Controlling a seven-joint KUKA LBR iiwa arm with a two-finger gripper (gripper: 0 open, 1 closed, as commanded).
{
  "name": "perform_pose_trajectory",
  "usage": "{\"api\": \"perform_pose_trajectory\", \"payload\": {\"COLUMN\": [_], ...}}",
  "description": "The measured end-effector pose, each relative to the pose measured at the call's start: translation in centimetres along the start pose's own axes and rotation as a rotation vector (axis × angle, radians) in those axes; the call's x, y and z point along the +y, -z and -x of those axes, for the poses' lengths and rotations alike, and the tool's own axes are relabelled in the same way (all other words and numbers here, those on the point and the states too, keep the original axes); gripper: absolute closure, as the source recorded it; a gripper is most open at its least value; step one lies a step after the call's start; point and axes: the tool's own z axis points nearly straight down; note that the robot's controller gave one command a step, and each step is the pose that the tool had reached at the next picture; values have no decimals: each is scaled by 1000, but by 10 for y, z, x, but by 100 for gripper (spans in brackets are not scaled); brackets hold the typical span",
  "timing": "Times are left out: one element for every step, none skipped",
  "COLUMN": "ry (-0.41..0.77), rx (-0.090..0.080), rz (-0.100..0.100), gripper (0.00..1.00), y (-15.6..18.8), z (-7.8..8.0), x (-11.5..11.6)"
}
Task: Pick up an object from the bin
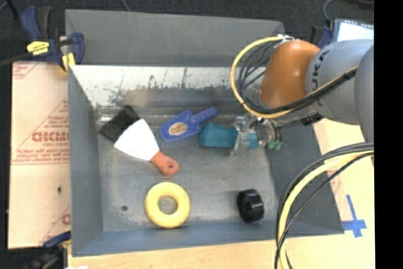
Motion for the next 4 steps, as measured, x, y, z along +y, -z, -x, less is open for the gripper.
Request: {"api": "perform_pose_trajectory", "payload": {"ry": [1, 1, 2, 2], "rx": [3, 14, 6, 7], "rz": [0, 0, -1, -1], "gripper": [100, 100, 100, 100], "y": [3, 20, 36, 46], "z": [-1, -4, -1, -1], "x": [0, 0, -1, -1]}}
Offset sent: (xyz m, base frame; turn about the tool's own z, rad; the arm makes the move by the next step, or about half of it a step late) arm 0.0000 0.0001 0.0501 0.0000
